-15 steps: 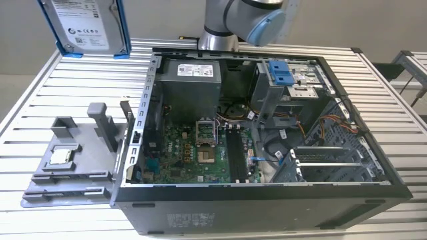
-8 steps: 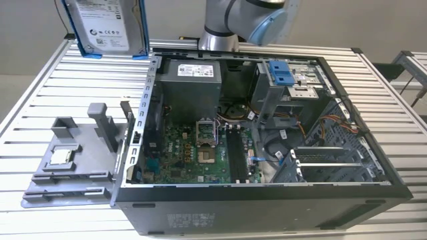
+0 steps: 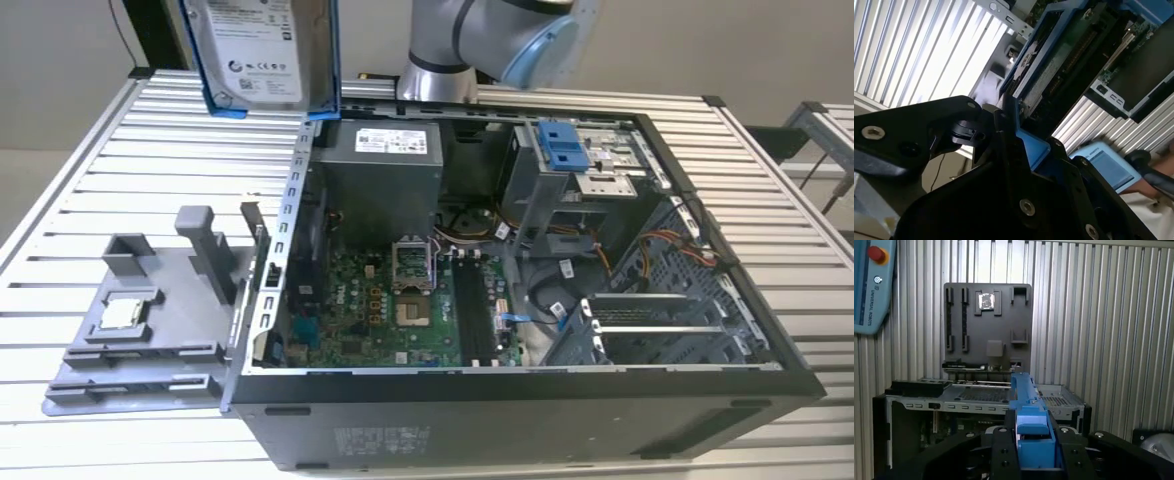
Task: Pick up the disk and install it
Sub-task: 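Pick up the disk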
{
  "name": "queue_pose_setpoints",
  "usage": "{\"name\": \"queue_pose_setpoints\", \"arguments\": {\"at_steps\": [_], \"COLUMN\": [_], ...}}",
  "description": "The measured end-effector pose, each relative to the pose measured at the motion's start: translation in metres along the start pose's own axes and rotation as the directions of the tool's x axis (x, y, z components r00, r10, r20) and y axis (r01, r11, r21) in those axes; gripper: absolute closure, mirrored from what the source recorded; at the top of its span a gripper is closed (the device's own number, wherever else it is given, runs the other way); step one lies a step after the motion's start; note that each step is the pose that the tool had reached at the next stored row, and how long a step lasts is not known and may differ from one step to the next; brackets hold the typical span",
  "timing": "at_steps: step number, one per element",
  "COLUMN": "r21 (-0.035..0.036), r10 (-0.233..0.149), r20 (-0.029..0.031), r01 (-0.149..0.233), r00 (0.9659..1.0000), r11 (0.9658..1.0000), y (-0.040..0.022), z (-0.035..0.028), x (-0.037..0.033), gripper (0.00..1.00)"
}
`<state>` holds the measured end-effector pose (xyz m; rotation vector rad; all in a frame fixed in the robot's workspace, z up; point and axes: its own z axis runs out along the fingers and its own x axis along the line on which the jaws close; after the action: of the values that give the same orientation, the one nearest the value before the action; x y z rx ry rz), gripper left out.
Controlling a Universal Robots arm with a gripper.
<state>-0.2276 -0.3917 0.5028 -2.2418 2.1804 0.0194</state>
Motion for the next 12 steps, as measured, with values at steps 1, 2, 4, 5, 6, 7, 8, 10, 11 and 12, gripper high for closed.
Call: {"name": "queue_pose_setpoints", "arguments": {"at_steps": [1, 2, 4, 5, 6, 7, 8, 10, 11, 12], "r21": [0.0000, -0.0001, -0.0001, 0.0000, 0.0000, -0.0001, -0.0001, -0.0001, -0.0001, 0.0000], "r10": [0.000, 0.000, 0.000, 0.000, 0.000, 0.000, 0.000, 0.000, 0.000, 0.000], "r20": [0.0000, 0.0000, 0.0001, 0.0002, 0.0002, 0.0002, 0.0002, 0.0002, 0.0002, 0.0003], "r01": [0.000, 0.000, 0.000, 0.000, 0.000, 0.000, 0.000, 0.000, 0.000, 0.000], "r00": [1.0000, 1.0000, 1.0000, 1.0000, 1.0000, 1.0000, 1.0000, 1.0000, 1.0000, 1.0000], "r11": [1.0000, 1.0000, 1.0000, 1.0000, 1.0000, 1.0000, 1.0000, 1.0000, 1.0000, 1.0000], "y": [-0.0050, -0.0097, -0.0187, -0.0233, -0.0277, -0.0322, -0.0369, -0.0457, -0.0506, -0.0551], "z": [0.0000, 0.0000, 0.0000, 0.0000, 0.0000, 0.0000, 0.0000, 0.0000, 0.0000, 0.0001], "x": [0.0001, 0.0002, 0.0003, 0.0004, 0.0005, 0.0006, 0.0007, 0.0008, 0.0009, 0.0010], "gripper": [1.00, 1.00, 1.00, 1.00, 1.00, 1.00, 1.00, 1.00, 1.00, 1.00]}}
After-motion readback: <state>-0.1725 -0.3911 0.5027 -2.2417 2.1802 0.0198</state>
